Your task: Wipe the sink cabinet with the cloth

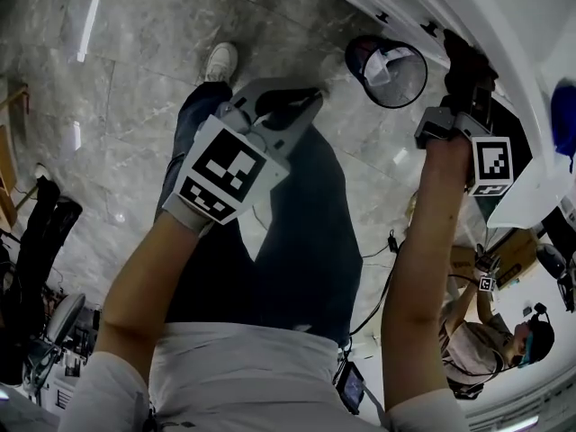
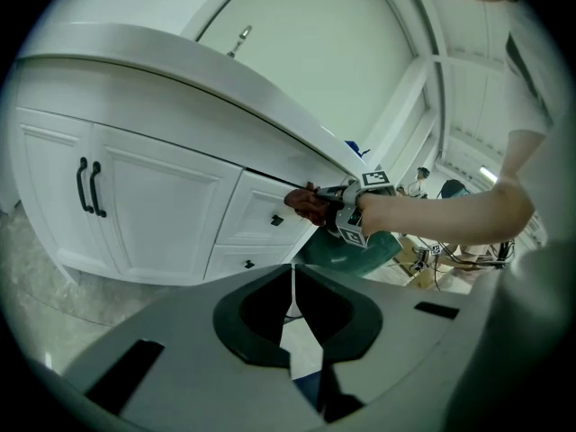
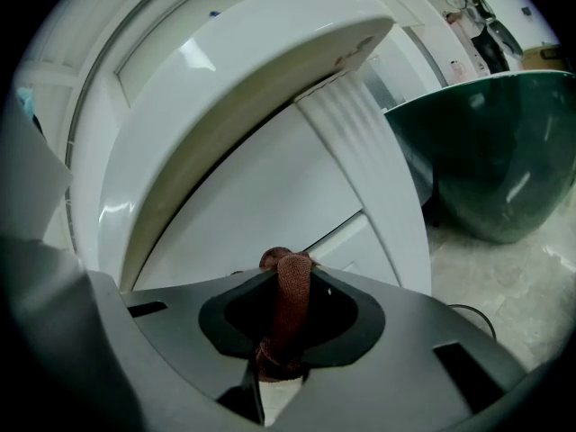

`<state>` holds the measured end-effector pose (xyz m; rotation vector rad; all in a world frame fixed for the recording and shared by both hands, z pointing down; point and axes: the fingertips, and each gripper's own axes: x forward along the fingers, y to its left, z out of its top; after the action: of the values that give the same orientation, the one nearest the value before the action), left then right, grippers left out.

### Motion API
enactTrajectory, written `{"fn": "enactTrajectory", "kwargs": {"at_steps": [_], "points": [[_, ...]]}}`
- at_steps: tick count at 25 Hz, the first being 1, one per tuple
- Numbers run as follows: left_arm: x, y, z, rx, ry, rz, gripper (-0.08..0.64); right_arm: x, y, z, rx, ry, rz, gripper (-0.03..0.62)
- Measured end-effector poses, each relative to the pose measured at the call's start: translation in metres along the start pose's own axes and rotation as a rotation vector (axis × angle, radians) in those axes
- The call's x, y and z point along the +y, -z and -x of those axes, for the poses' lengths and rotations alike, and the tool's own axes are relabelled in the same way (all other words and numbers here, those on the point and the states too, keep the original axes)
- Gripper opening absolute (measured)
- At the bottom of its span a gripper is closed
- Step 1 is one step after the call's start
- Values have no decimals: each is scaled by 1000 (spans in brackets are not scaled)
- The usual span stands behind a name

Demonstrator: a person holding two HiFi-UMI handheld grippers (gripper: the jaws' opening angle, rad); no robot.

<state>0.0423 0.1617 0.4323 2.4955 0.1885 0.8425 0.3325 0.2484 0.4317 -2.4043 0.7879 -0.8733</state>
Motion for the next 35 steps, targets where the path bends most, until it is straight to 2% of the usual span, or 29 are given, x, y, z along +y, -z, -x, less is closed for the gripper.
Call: {"fn": "enactTrajectory", "kwargs": {"at_steps": [5, 11, 13, 16, 23, 28, 35], "points": [[-30, -4, -27, 6, -6, -3, 12, -29, -20, 6, 6, -18, -7, 89], [-44, -10, -47, 3, -25, 3, 12, -40, -20, 5, 28, -54, 19, 89], [-43, -12, -51, 1, -32, 2, 12, -50, -17, 3, 41, -27, -6, 89], [-40, -12, -55, -4, -42, 9, 12, -83, -6, -5, 63, 47, -96, 89], [-29, -11, -64, -15, -51, 9, 12, -111, 18, -23, 124, 91, -54, 89], [-13, -5, -66, -34, -70, 15, 12, -134, 44, -41, 151, 144, -68, 89], [13, 5, -59, -71, -117, 67, 12, -145, 81, -63, 205, 176, -96, 87]]}}
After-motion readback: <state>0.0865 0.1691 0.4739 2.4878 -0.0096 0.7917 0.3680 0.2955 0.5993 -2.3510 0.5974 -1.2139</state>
